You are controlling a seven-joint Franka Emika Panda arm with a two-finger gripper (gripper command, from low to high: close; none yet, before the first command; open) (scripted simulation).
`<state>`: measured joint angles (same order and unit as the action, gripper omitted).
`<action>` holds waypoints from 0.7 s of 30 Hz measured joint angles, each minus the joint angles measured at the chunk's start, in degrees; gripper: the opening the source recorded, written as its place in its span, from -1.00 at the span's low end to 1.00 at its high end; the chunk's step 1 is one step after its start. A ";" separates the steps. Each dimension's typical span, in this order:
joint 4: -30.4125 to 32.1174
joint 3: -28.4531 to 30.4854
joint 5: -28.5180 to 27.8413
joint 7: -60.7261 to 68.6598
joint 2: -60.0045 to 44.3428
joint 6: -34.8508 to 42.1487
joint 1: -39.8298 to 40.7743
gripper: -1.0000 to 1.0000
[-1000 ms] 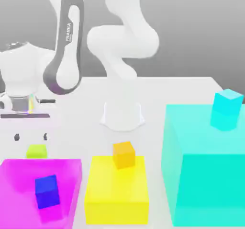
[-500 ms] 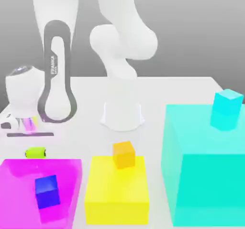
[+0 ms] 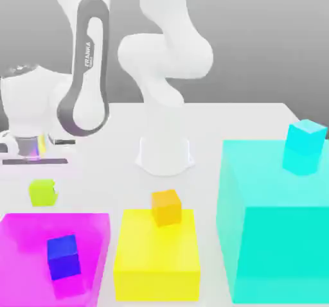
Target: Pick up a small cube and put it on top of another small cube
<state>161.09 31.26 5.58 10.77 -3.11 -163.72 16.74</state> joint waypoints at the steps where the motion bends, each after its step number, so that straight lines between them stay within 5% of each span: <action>1: -0.65 -0.25 -0.89 -2.02 0.52 1.15 -0.97 -1.00; 18: -22.58 -8.85 -4.71 -42.72 2.39 24.60 -17.57 -1.00; 21: -22.93 -9.34 -1.93 -42.71 -2.00 20.91 -18.10 -1.00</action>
<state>138.16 21.92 3.65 -31.94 -5.10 -142.81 -1.36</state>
